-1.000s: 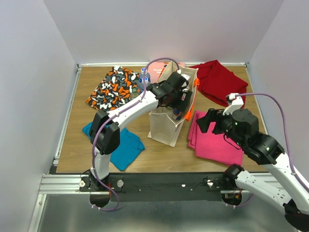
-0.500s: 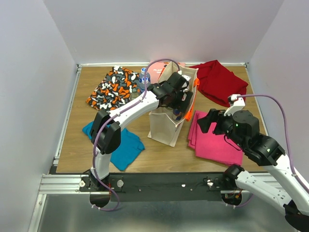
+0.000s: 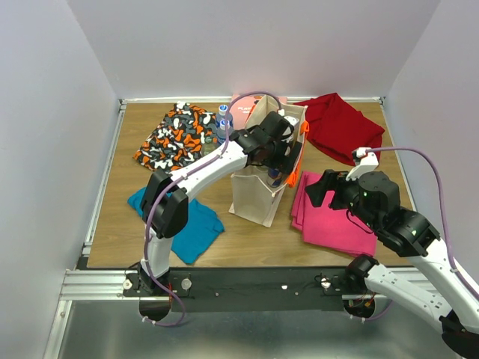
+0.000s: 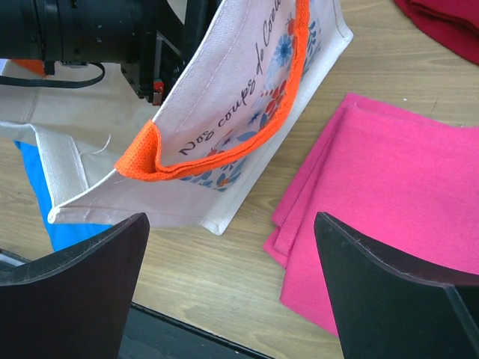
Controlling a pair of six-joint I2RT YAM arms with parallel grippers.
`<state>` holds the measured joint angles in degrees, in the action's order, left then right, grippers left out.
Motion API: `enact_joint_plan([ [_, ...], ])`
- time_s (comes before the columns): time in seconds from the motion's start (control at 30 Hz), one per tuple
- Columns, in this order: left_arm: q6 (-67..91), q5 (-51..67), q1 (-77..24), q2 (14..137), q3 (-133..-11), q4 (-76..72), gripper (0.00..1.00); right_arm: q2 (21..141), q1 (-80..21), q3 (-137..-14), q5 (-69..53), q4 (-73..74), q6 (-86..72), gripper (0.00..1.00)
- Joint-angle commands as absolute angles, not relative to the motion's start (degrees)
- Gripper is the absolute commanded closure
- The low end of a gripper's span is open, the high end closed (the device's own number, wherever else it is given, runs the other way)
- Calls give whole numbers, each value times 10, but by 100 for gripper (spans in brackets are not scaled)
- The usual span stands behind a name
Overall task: Take the beverage out of the canvas bag
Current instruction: Take out the drink from the canvas bag.
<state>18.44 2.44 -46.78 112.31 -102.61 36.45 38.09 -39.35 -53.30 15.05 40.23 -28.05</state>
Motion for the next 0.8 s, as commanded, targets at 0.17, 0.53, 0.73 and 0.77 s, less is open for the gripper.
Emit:
enact_joint_plan([
  [0.17, 199, 19, -472, 1157, -1025, 351, 1, 379, -393, -525, 163, 398, -284, 0],
  [0.53, 201, 9, -473, 1161, -1027, 346, 20, 379, -393, -524, 165, 396, -284, 0],
  [0.73, 194, 18, -473, 1162, -1027, 347, 37, 377, -392, -523, 166, 397, -284, 0],
  [0.77, 195, 19, -473, 1162, -1027, 349, 44, 376, -393, -524, 166, 397, -284, 0],
])
